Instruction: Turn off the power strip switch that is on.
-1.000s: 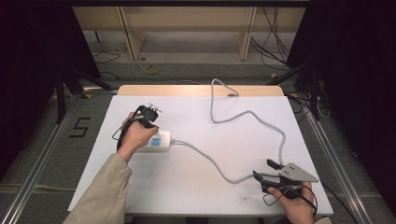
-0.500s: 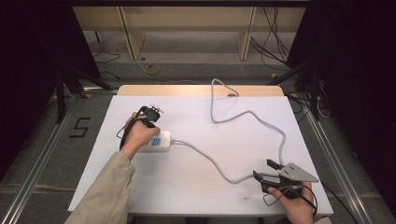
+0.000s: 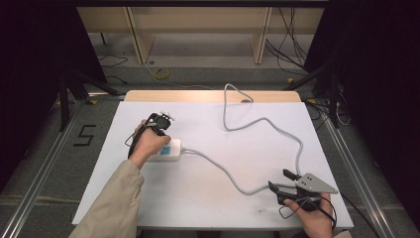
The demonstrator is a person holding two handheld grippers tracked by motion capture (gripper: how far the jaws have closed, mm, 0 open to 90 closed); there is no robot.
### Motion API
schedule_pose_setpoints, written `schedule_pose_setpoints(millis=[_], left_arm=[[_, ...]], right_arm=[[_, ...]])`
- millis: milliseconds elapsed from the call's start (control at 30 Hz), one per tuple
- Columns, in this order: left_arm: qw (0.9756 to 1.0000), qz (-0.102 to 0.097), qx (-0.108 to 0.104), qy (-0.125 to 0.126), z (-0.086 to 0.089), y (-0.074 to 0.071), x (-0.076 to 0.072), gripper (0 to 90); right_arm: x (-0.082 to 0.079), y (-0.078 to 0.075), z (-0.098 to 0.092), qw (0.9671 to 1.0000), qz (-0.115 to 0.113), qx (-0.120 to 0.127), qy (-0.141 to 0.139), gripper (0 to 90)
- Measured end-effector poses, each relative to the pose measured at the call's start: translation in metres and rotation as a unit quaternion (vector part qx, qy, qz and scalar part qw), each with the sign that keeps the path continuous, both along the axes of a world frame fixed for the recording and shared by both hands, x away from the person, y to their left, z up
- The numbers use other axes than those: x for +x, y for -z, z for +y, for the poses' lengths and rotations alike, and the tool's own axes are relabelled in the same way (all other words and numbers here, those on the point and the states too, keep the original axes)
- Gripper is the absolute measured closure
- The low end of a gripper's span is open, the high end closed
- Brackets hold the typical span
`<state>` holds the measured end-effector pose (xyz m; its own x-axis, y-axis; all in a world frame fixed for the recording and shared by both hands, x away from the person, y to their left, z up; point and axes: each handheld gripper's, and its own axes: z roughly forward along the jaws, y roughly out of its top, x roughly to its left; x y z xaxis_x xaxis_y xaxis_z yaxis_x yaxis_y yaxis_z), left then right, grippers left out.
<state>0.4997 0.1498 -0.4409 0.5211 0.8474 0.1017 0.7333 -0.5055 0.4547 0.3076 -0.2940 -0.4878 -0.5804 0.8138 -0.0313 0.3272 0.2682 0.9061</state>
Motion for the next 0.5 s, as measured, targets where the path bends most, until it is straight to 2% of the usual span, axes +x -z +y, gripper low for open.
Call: schedule_pose_setpoints(millis=[133,200,333,367,400,433,467,500], left_arm=[[1.0000,0.001,0.007,0.003,-0.0013,-0.0003,0.0003,89.4],[0.9997,-0.001,0.022,0.009,-0.0043,-0.0004,-0.0007,89.5],[0.9997,0.003,0.026,0.005,-0.0053,-0.0006,-0.0002,89.6],[0.9994,-0.001,0.035,0.004,-0.0057,0.0000,-0.0004,89.6],[0.9994,-0.001,0.035,0.004,-0.0057,0.0000,-0.0004,89.6],[0.9986,-0.004,0.053,0.006,-0.0067,0.0009,-0.0014,89.7],[0.9986,-0.004,0.053,0.006,-0.0067,0.0009,-0.0014,89.7],[0.9992,-0.005,0.040,0.001,-0.0041,0.0012,-0.0013,89.6]], right_arm=[[0.0000,0.0000,0.0002,1.0000,0.000,0.000,0.000,30.6],[-0.0002,-0.0002,0.0001,1.0000,-0.001,0.000,0.000,30.6],[-0.0002,-0.0001,0.0003,1.0000,-0.001,0.000,0.000,30.6],[-0.0003,-0.0002,0.0003,1.0000,-0.001,-0.001,-0.001,30.6],[-0.0004,-0.0003,0.0004,1.0000,-0.001,-0.001,-0.001,30.6],[-0.0005,-0.0004,0.0004,1.0000,-0.001,-0.001,-0.001,30.5],[-0.0006,-0.0005,0.0005,1.0000,-0.001,0.000,-0.001,30.6],[-0.0007,-0.0006,0.0005,1.0000,-0.001,-0.001,0.000,30.6]])
